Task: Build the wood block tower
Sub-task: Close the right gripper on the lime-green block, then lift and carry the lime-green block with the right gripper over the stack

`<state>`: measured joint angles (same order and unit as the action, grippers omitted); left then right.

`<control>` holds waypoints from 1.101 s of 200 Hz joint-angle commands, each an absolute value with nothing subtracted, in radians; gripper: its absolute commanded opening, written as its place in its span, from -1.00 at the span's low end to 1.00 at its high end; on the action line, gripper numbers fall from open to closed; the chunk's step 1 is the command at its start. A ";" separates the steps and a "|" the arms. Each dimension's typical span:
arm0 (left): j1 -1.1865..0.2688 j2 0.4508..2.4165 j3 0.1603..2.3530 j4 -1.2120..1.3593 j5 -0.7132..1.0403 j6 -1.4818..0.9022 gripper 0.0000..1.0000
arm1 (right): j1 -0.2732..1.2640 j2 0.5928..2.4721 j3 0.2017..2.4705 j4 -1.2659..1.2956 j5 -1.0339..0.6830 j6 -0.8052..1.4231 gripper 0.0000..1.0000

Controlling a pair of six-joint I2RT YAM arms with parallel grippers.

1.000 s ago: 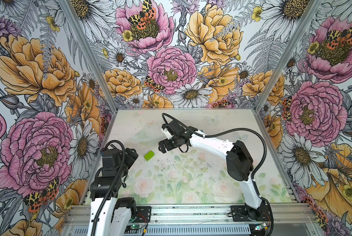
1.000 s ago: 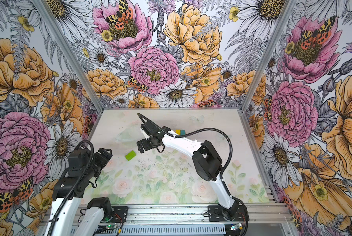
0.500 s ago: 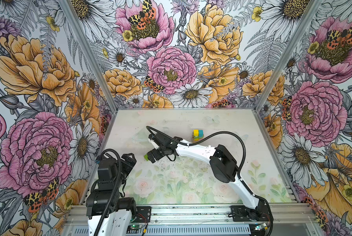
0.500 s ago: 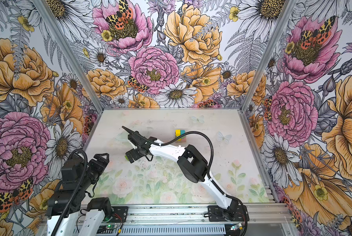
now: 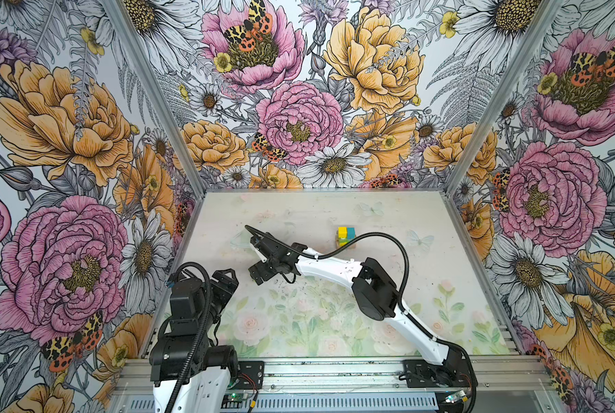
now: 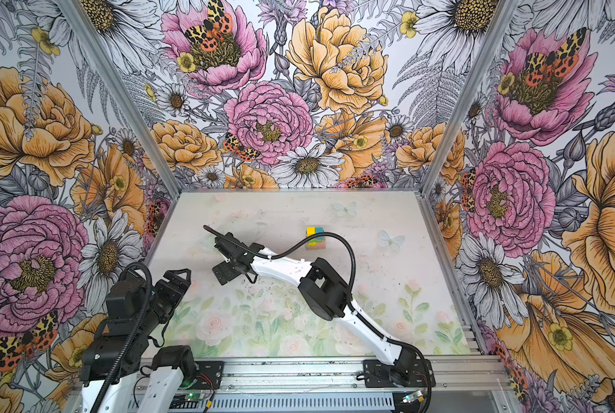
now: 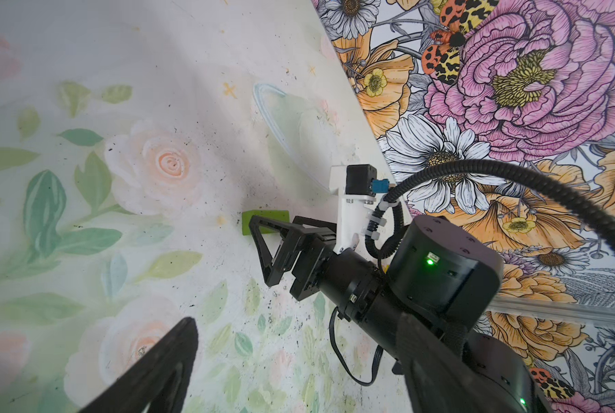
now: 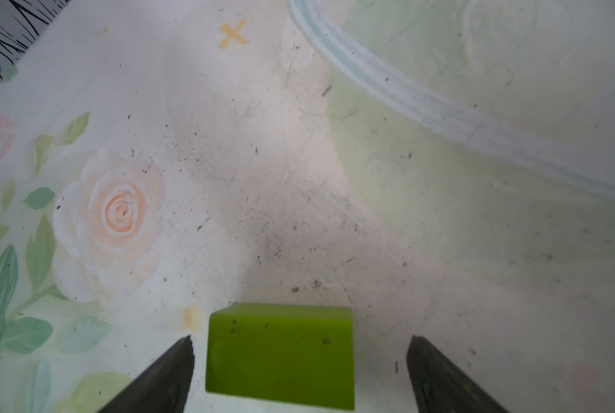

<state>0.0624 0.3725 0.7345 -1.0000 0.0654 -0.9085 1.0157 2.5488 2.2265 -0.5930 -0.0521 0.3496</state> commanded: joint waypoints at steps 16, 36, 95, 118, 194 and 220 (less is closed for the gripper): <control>0.072 0.357 0.749 -1.012 0.081 -0.908 0.77 | 1.034 2.600 2.306 -0.631 -0.017 0.335 0.83; 0.076 0.352 0.746 -1.012 0.081 -0.908 0.77 | 1.034 2.618 2.325 -0.649 -0.004 0.333 0.77; 0.071 0.349 0.747 -1.011 0.079 -0.908 0.77 | 1.028 2.628 2.329 -0.688 0.019 0.332 0.43; 0.072 0.348 0.746 -1.009 0.081 -0.908 0.76 | 1.027 2.629 2.333 -0.687 0.021 0.325 0.24; 0.072 0.375 0.753 -0.994 0.112 -0.885 0.91 | 1.000 2.536 2.277 -0.687 0.039 0.324 0.04; 0.071 0.422 0.771 -0.973 0.143 -0.848 0.98 | 0.960 2.456 2.220 -0.687 0.052 0.325 0.04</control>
